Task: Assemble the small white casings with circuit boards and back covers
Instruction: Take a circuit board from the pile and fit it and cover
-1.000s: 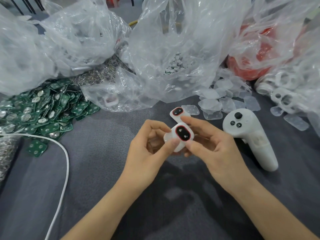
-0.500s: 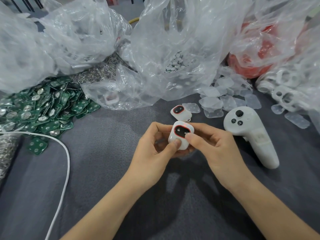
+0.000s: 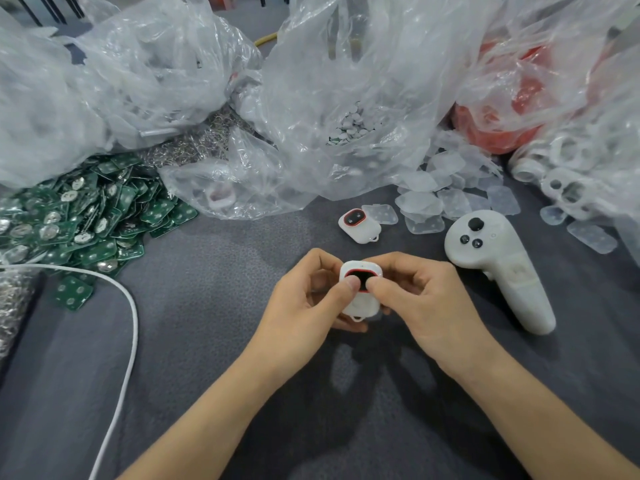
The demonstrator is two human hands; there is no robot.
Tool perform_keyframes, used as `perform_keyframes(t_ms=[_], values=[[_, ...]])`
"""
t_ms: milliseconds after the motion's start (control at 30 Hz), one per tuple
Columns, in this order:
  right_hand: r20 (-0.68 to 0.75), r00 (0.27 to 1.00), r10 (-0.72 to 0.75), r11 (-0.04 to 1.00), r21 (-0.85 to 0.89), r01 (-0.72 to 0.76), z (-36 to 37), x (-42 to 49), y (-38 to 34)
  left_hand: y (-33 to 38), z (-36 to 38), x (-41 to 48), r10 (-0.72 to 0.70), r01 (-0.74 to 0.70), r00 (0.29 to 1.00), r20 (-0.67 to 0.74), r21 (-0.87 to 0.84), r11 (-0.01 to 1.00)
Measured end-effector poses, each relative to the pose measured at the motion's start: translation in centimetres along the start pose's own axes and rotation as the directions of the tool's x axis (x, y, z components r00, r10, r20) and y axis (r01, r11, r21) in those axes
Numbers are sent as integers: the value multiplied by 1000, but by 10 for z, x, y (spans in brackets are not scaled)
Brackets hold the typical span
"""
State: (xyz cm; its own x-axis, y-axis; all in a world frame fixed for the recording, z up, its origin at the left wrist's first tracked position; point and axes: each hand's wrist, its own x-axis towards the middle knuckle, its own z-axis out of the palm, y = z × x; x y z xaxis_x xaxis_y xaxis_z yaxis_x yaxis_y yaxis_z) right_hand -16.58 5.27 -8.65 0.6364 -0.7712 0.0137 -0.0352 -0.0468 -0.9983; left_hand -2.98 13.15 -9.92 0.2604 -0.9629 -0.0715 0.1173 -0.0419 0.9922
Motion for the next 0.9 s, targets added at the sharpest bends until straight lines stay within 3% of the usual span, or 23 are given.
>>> perform_keyframes(t_ms=[267, 500, 633, 700, 767, 833, 900], values=[[54, 998, -16, 999, -51, 18, 2, -2, 2, 0, -5, 1, 17, -18, 1000, 4, 138, 990], [43, 999, -29, 999, -26, 31, 1, -2, 2, -2, -4, 1, 18, -17, 999, -29, 61, 998], [-131, 990, 44, 995, 93, -32, 2, 2, 6, -4, -2, 3, 59, -48, 991, -124, 85, 995], [-244, 970, 13, 1000, -23, -20, 0, 7, 10, -6, -5, 5, 153, -113, 960, -235, 177, 978], [-244, 967, -80, 962, -274, 11, -2, 11, 15, -6, -11, 8, 219, -147, 922, -320, 233, 961], [-218, 960, -173, 852, -522, 35, -1, 11, 21, -2, -20, 11, 252, -161, 882, -398, 249, 955], [-189, 947, -258, 767, -637, 81, 2, 8, 26, 9, -38, 15, 327, -187, 835, -443, 332, 925]])
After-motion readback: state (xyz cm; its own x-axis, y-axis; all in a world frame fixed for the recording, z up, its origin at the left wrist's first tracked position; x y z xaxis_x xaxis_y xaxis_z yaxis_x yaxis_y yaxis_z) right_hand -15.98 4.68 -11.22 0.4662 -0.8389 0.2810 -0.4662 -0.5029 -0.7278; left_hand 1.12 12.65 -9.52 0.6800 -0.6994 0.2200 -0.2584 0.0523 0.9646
